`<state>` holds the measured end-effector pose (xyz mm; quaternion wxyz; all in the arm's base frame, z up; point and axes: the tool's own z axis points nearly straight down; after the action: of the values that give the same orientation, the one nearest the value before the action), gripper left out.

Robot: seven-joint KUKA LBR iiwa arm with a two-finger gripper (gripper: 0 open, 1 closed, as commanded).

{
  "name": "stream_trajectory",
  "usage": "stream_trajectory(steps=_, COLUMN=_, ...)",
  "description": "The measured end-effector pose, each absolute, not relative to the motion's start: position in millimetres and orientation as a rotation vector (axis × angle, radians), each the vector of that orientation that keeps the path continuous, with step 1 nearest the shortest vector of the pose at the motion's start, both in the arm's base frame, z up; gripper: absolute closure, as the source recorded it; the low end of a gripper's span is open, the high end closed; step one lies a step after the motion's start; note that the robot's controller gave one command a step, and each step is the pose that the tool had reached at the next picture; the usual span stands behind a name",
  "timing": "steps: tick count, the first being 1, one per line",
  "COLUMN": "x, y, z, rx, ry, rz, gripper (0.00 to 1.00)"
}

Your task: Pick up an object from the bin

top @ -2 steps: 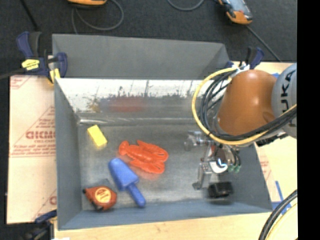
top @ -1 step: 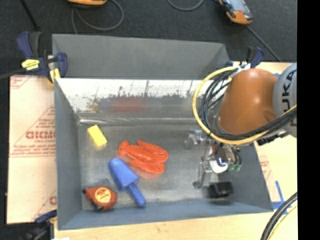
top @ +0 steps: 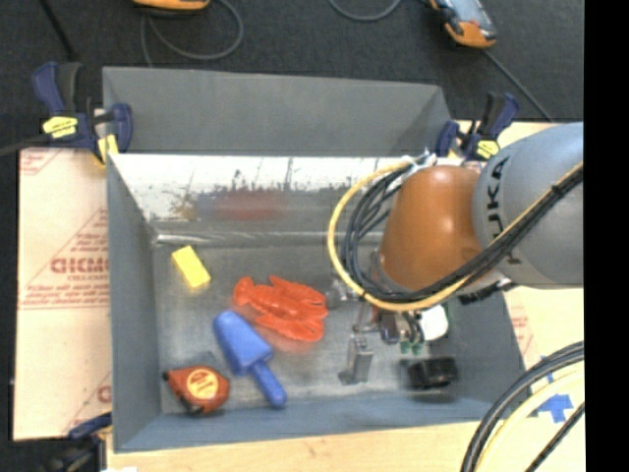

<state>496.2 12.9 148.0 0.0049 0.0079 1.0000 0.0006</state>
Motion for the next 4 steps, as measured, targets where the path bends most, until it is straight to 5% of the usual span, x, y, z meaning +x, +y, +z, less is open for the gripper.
stream_trajectory(steps=1, x=503.7, y=33.4, z=128.9, rx=0.106, ry=3.146, rz=0.003, gripper=0.00)
stream_trajectory(steps=2, x=534.9, y=75.2, z=114.3, rx=0.020, ry=3.133, rz=-0.001, gripper=0.00)
stream_trajectory(steps=3, x=539.5, y=95.4, z=101.3, rx=0.011, ry=3.140, rz=0.005, gripper=0.00)
stream_trajectory(steps=4, x=604.0, y=69.3, z=72.3, rx=0.239, ry=3.125, rz=0.001, gripper=1.00)
